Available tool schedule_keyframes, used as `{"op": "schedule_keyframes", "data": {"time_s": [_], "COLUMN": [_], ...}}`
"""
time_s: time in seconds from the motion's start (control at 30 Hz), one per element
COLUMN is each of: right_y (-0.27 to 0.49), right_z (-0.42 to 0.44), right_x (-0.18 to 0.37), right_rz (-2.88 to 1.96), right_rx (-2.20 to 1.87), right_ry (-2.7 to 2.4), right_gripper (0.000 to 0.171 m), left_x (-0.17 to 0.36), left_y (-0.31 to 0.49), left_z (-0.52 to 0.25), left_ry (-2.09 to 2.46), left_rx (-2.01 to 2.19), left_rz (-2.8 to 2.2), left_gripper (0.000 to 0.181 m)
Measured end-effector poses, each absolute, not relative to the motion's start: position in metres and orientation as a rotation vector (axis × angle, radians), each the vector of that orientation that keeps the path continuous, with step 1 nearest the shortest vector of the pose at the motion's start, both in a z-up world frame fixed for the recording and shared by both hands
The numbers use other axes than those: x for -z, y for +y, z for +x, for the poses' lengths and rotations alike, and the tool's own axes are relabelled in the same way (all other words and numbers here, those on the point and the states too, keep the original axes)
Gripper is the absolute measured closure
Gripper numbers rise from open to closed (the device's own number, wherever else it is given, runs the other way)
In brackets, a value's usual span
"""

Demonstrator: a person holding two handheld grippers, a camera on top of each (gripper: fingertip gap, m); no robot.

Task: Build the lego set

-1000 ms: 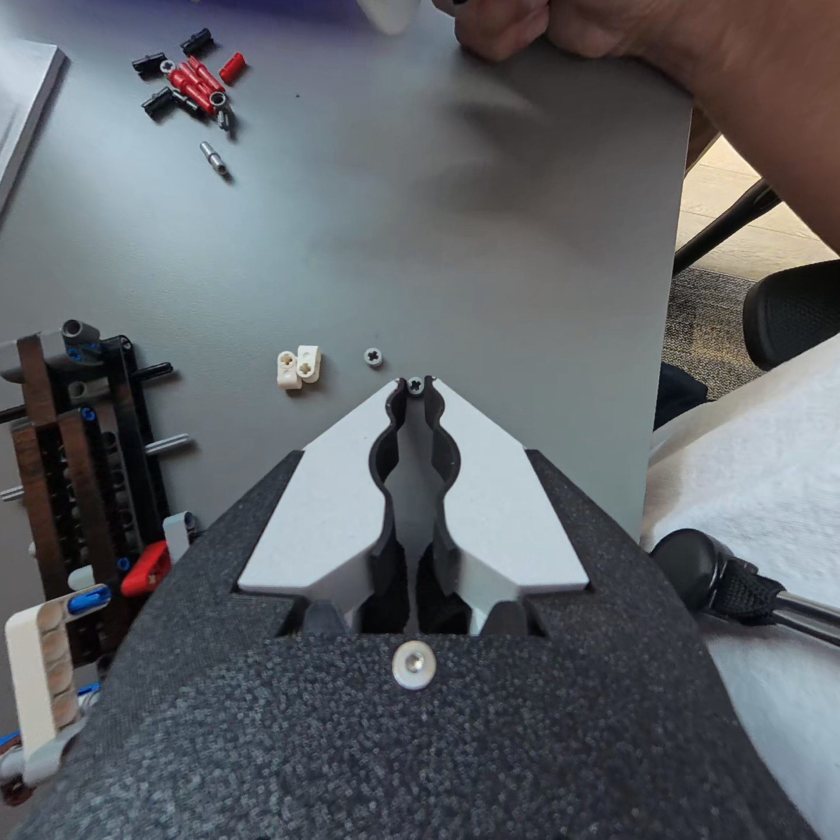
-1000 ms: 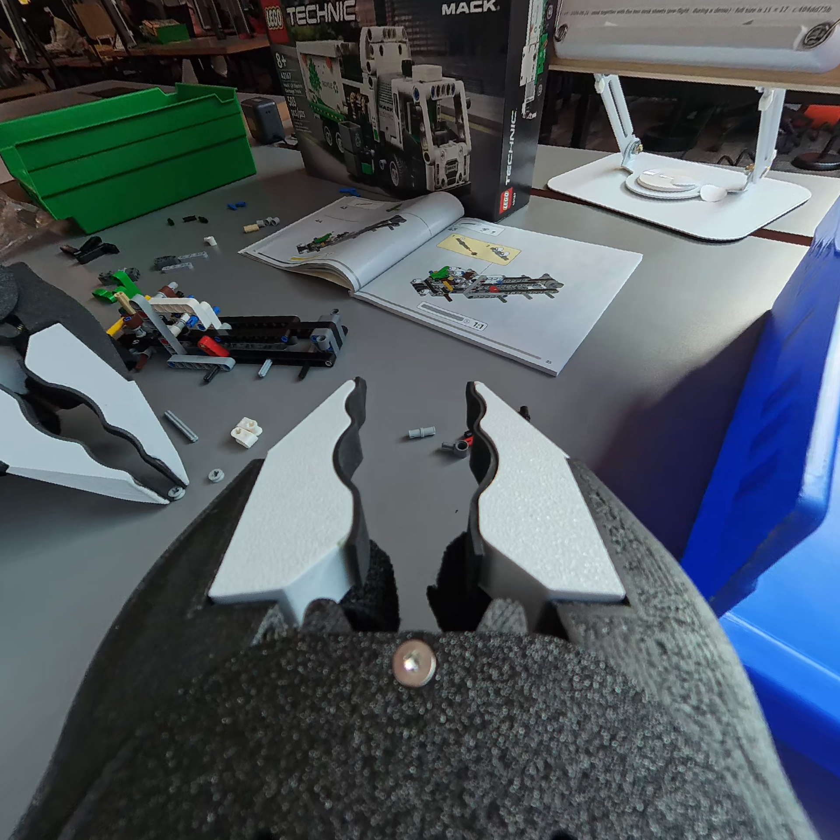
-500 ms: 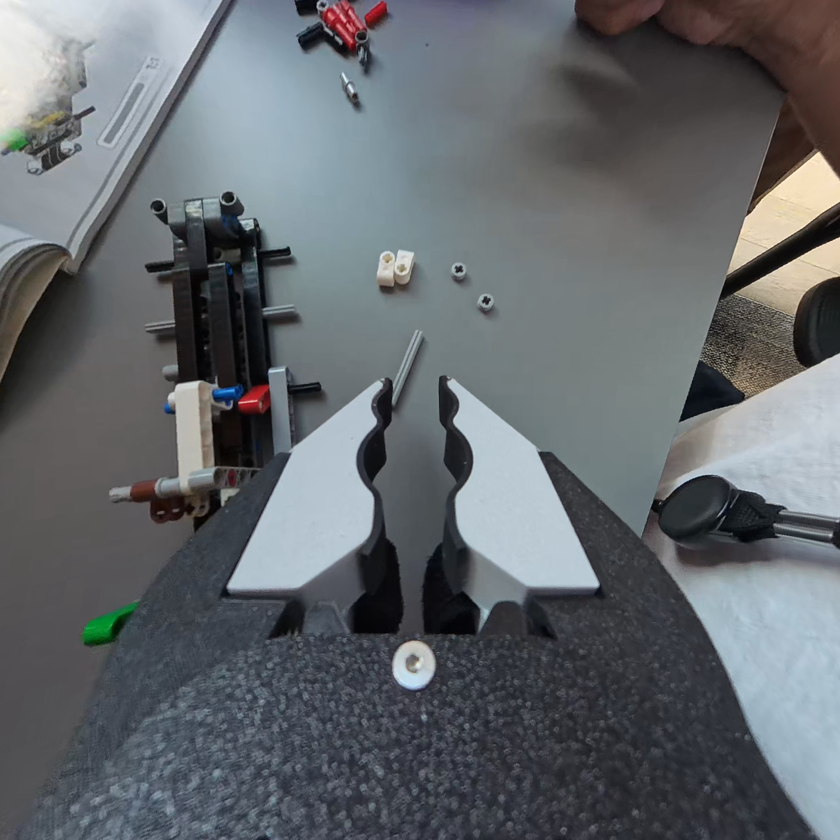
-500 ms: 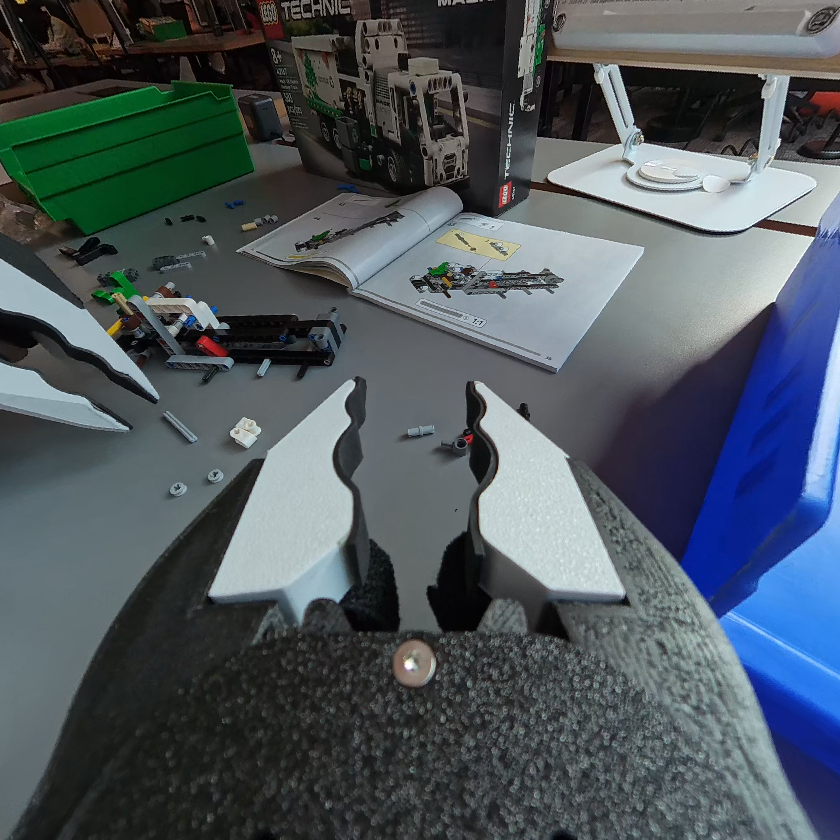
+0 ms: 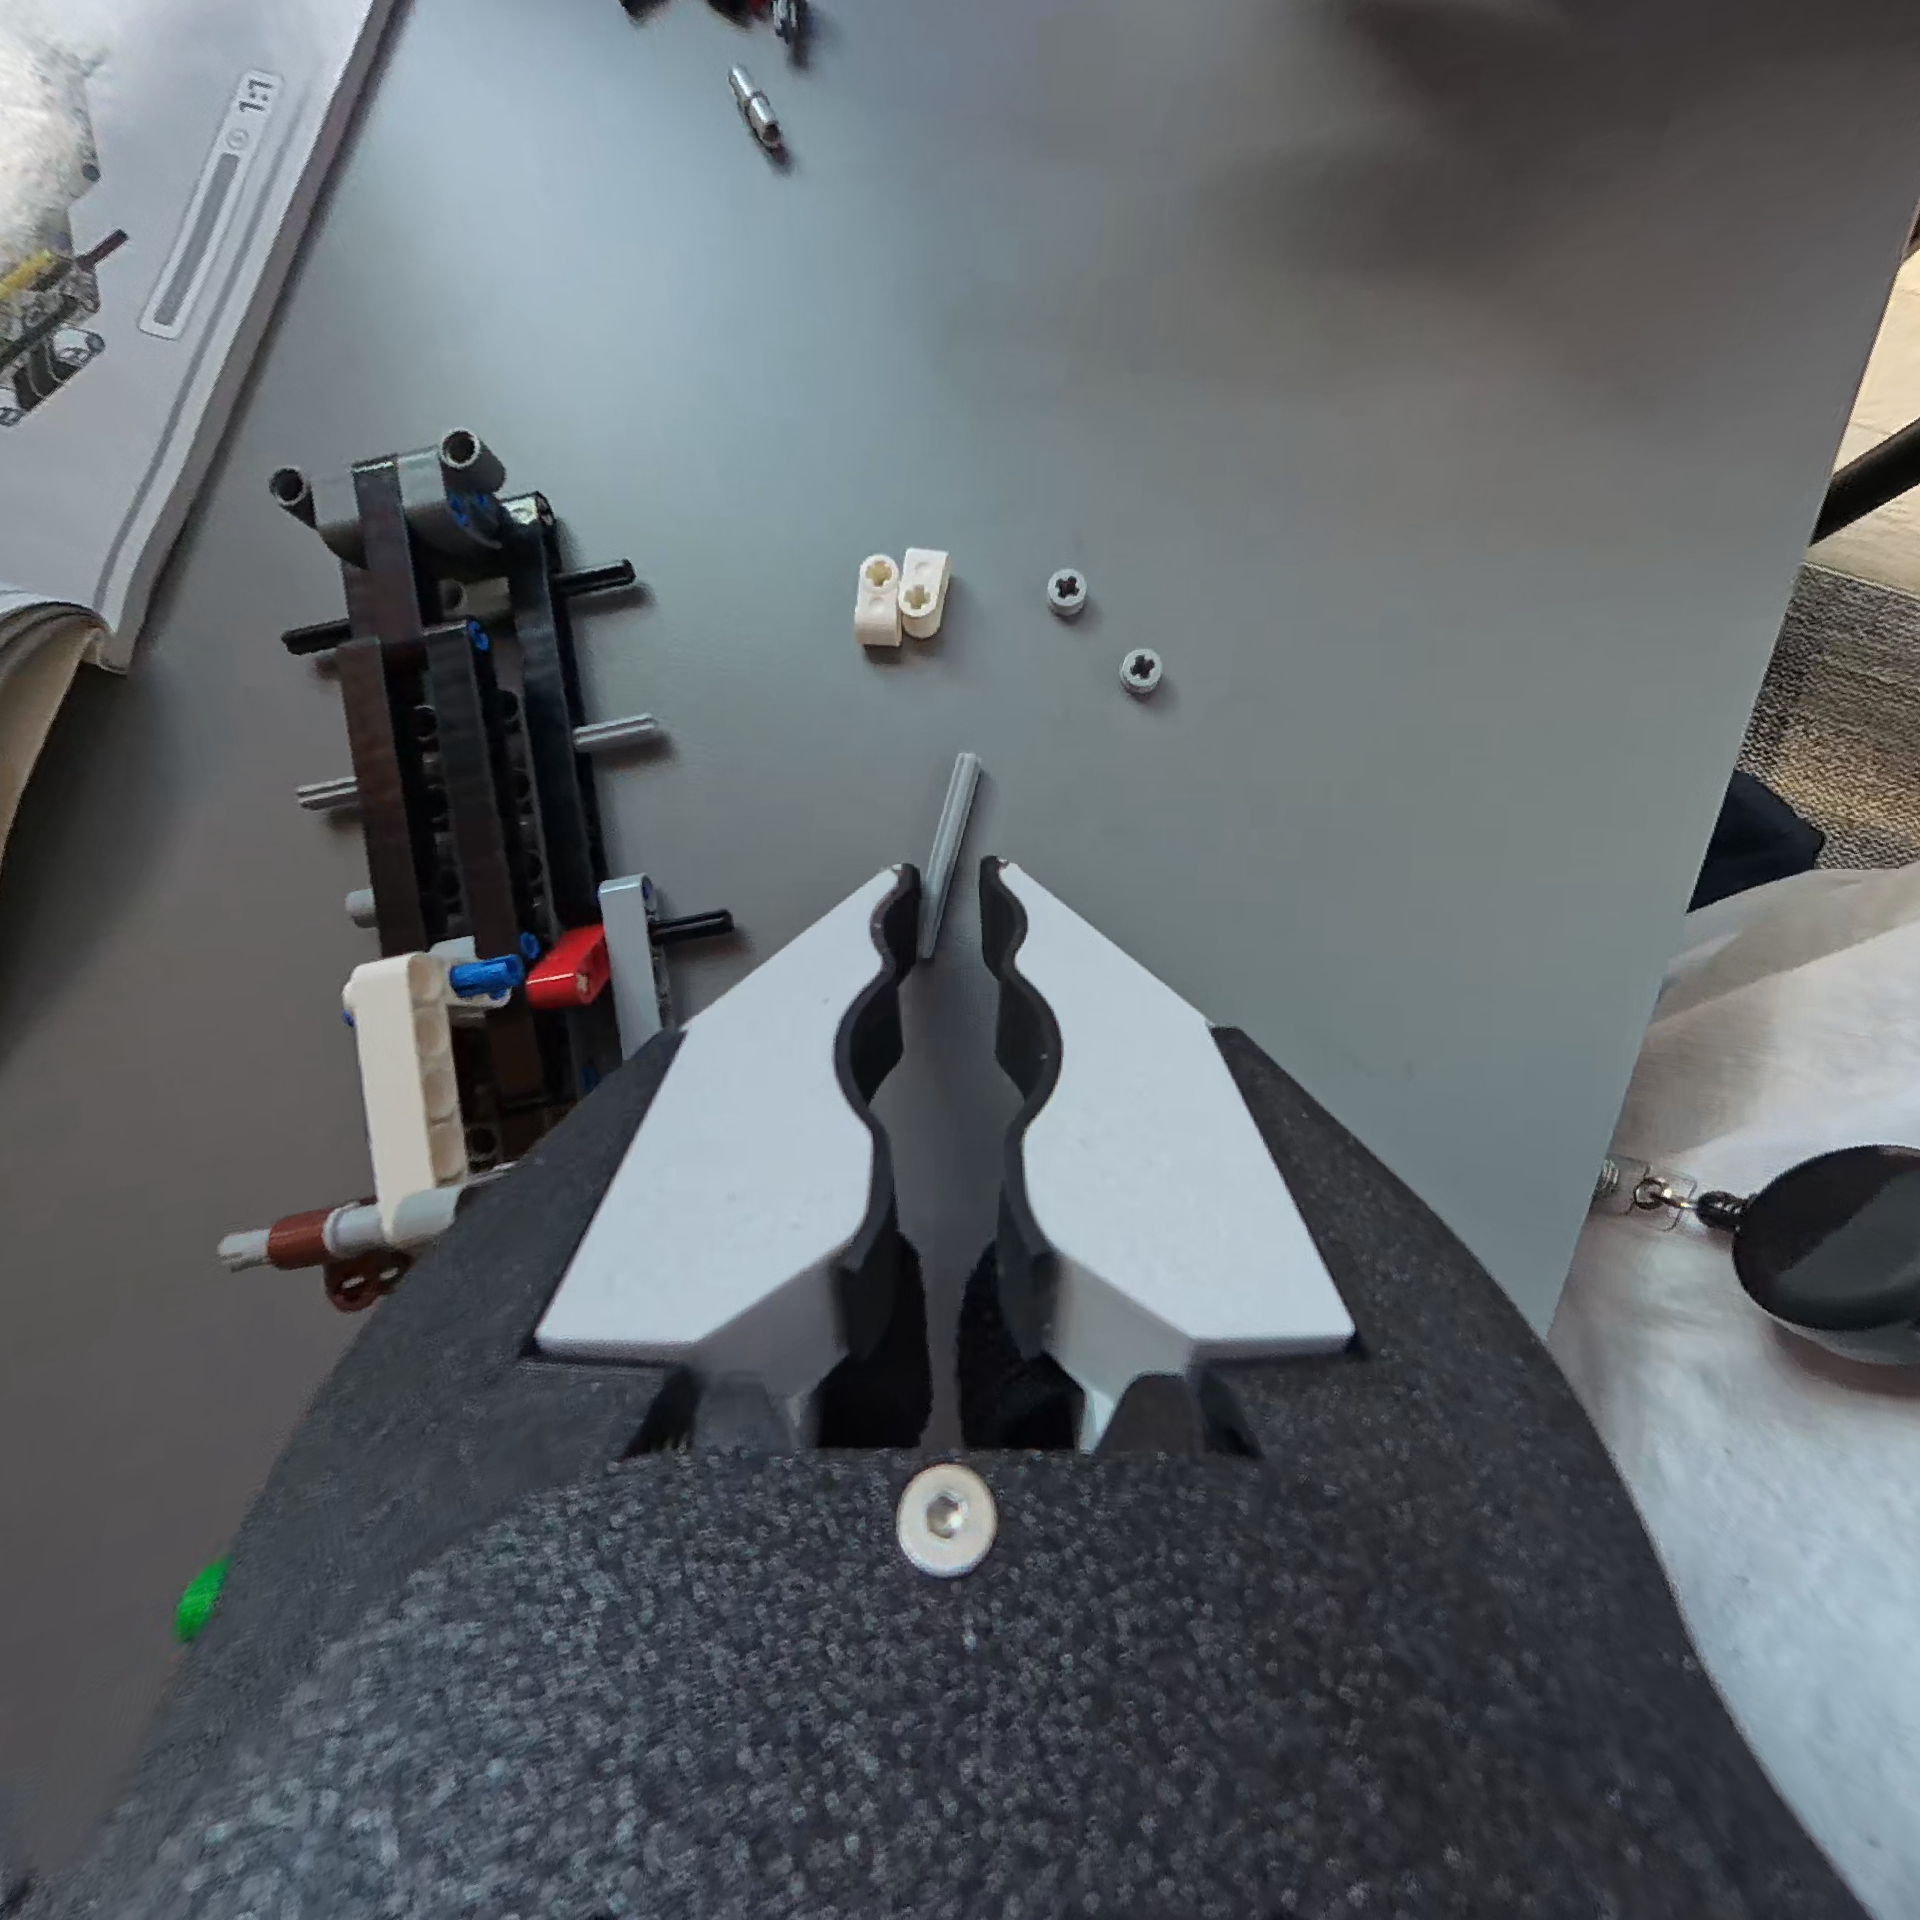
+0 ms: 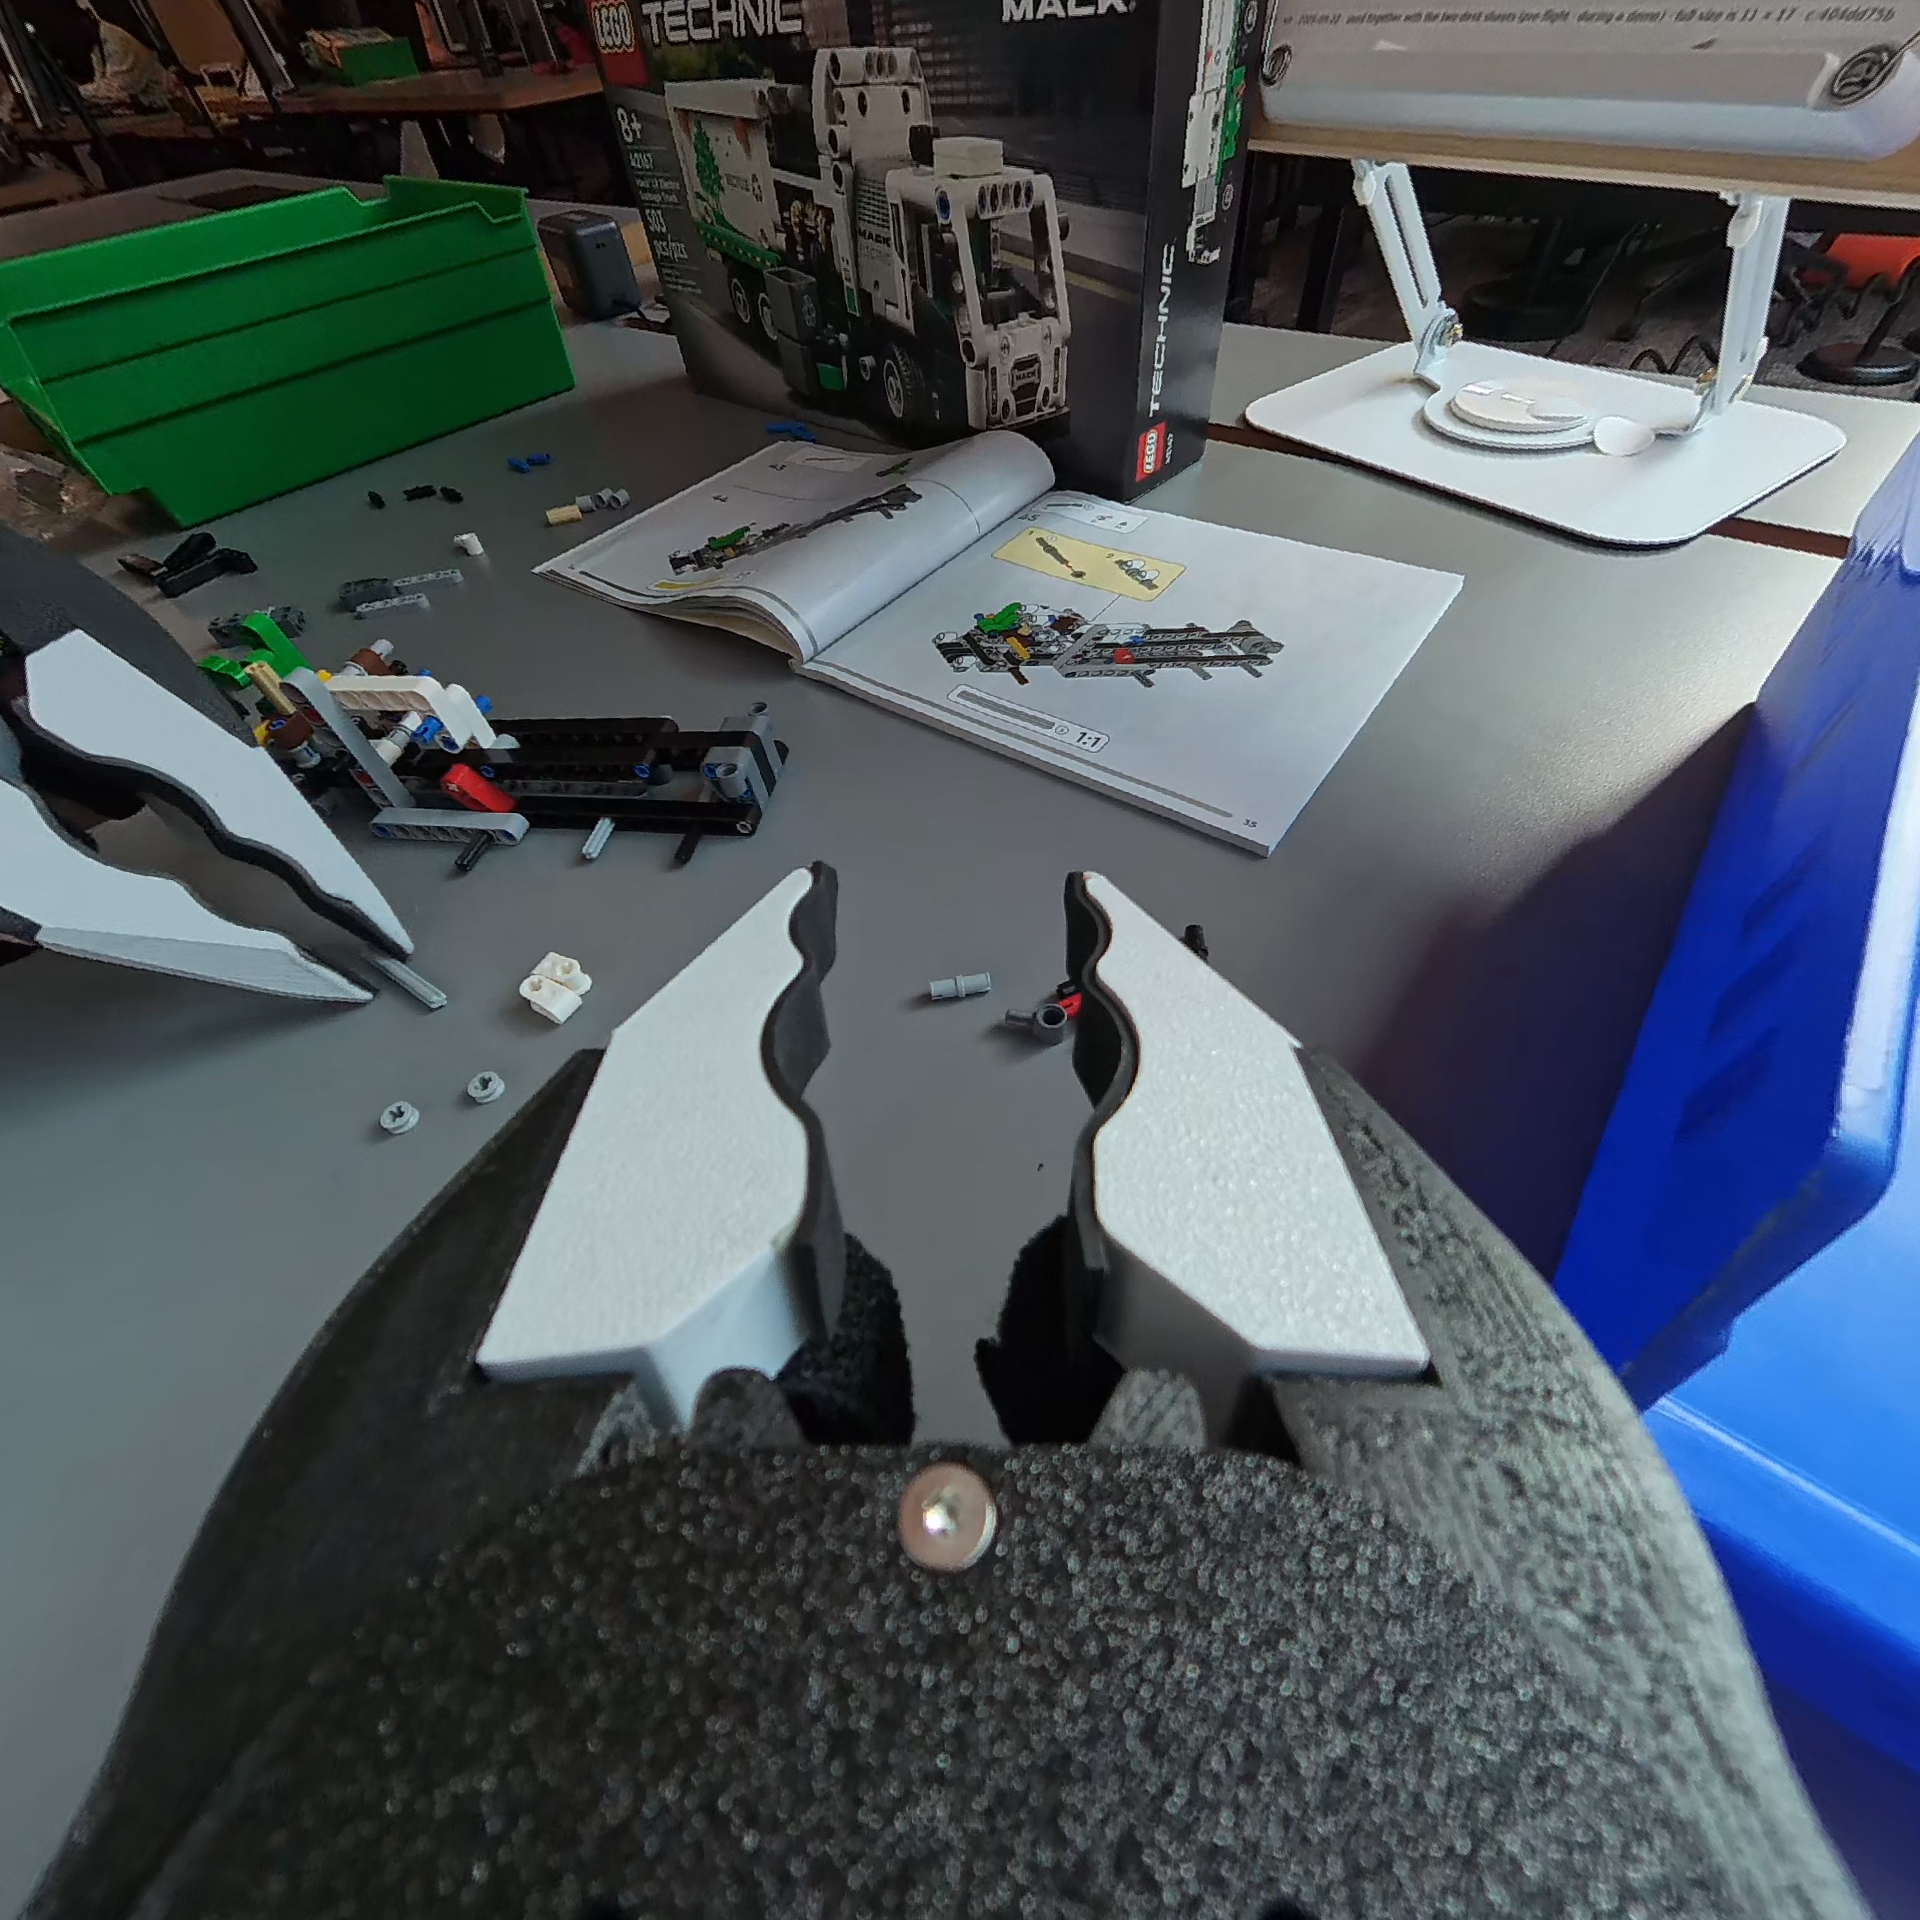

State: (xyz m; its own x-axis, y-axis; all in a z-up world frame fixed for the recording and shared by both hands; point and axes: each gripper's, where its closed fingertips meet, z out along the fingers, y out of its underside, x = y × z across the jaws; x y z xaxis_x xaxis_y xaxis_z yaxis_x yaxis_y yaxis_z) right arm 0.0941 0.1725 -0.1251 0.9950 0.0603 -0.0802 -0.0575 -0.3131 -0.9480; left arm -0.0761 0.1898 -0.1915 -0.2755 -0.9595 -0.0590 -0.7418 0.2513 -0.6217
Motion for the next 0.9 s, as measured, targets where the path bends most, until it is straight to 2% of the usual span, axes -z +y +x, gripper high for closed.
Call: {"op": "schedule_keyframes", "data": {"time_s": [0.03, 0.13, 0.2, 0.23, 0.33, 0.53, 0.7, 0.9], "right_y": [0.172, 0.172, 0.170, 0.169, 0.177, 0.208, 0.222, 0.231], "right_z": [0.094, 0.092, 0.072, 0.063, 0.024, -0.030, -0.044, -0.057], "right_x": [0.125, 0.125, 0.114, 0.110, 0.101, 0.096, 0.045, 0.033], "right_rz": [-1.886, -1.884, -1.813, -1.789, -1.774, -1.754, -1.508, -1.468], "right_rx": [-0.117, -0.113, -0.158, -0.180, -0.444, -0.687, -0.896, -0.995], "right_ry": [-0.003, -0.017, -0.099, -0.103, -0.057, -0.068, -0.001, -0.028], "right_gripper": [0.127, 0.128, 0.146, 0.150, 0.138, 0.140, 0.139, 0.144], "left_x": [0.192, 0.192, 0.185, 0.178, 0.142, 0.095, 0.051, 0.048], "left_y": [0.187, 0.187, 0.184, 0.181, 0.177, 0.207, 0.215, 0.222], "left_z": [-0.076, -0.076, -0.073, -0.071, -0.060, -0.048, -0.048, -0.057], "left_ry": [2.116, 2.131, 2.088, 2.045, 1.867, 1.584, 1.353, 1.323], "left_rx": [0.689, 0.651, 0.707, 0.767, 1.005, 1.262, 1.662, 1.670], "left_rz": [-1.543, -1.510, -1.499, -1.499, -1.482, -1.542, -1.536, -1.510], "left_gripper": [0.178, 0.178, 0.178, 0.178, 0.178, 0.178, 0.178, 0.178]}}
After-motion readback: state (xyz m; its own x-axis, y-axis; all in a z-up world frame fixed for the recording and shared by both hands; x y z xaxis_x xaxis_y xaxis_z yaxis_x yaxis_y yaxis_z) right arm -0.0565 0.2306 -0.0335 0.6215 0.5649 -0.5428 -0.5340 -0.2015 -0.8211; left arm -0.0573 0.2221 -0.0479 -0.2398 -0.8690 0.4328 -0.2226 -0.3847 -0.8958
